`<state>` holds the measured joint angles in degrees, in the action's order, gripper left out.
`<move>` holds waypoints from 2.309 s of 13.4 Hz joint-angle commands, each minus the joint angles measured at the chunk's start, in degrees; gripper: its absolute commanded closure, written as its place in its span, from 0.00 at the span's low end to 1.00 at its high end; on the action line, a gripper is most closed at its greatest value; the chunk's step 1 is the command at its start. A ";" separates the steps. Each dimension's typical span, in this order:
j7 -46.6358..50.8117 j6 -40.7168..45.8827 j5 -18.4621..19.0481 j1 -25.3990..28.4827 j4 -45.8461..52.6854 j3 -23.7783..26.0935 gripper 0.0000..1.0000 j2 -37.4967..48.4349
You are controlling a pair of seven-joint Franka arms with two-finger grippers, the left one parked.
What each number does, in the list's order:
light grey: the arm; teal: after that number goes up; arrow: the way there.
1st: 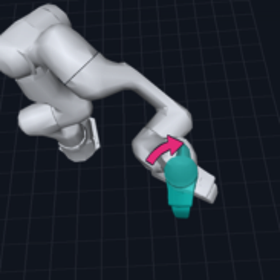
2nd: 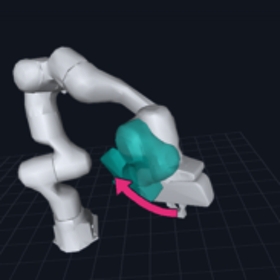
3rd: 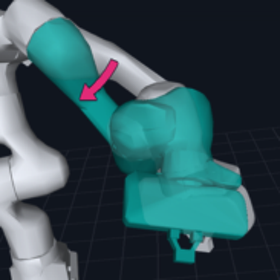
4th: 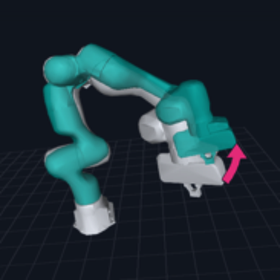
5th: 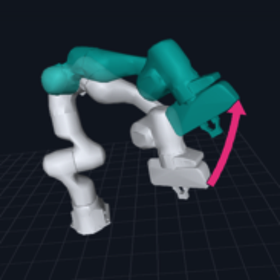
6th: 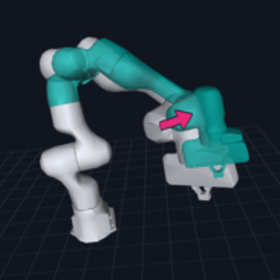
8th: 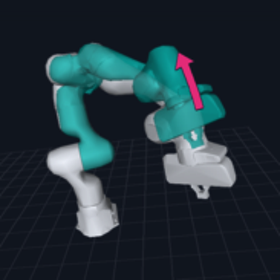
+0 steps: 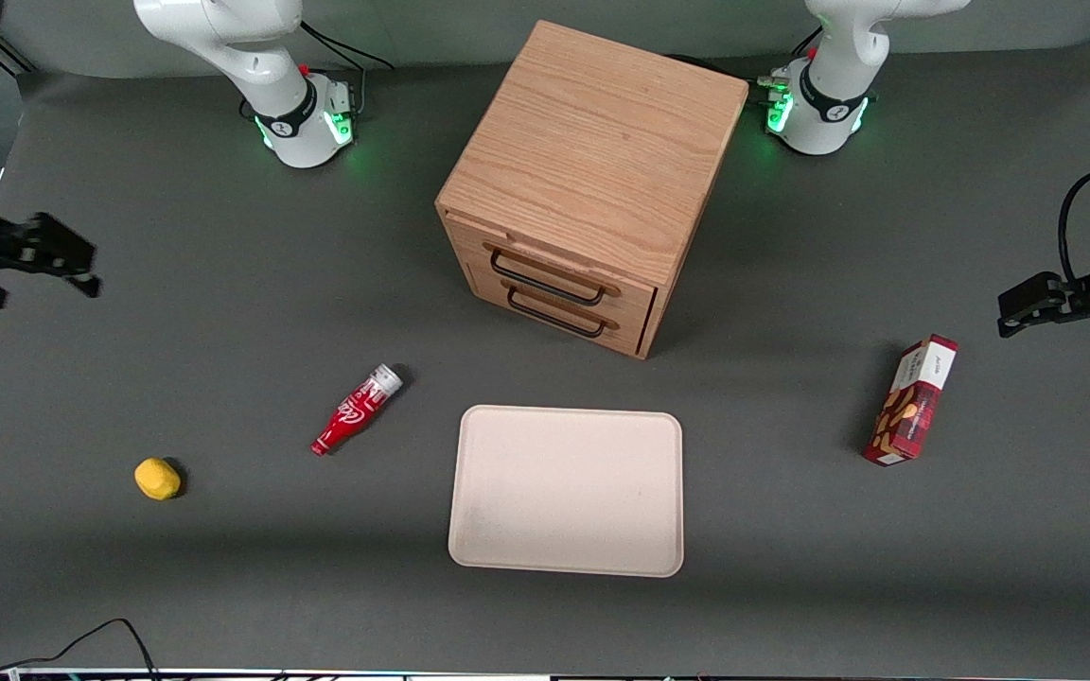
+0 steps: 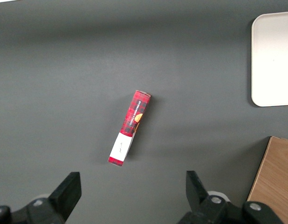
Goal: Open upper drawer
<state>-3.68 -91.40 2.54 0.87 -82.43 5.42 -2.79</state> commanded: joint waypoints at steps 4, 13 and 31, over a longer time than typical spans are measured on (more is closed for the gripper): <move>-0.97 2.45 -1.04 0.88 8.33 11.35 0.00 -8.19; -0.97 0.96 -0.43 2.99 9.04 30.08 0.00 -18.47; -6.58 -15.02 -0.43 4.58 7.73 36.94 0.00 -33.95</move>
<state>-7.23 -105.05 2.41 5.27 -75.53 41.79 -35.23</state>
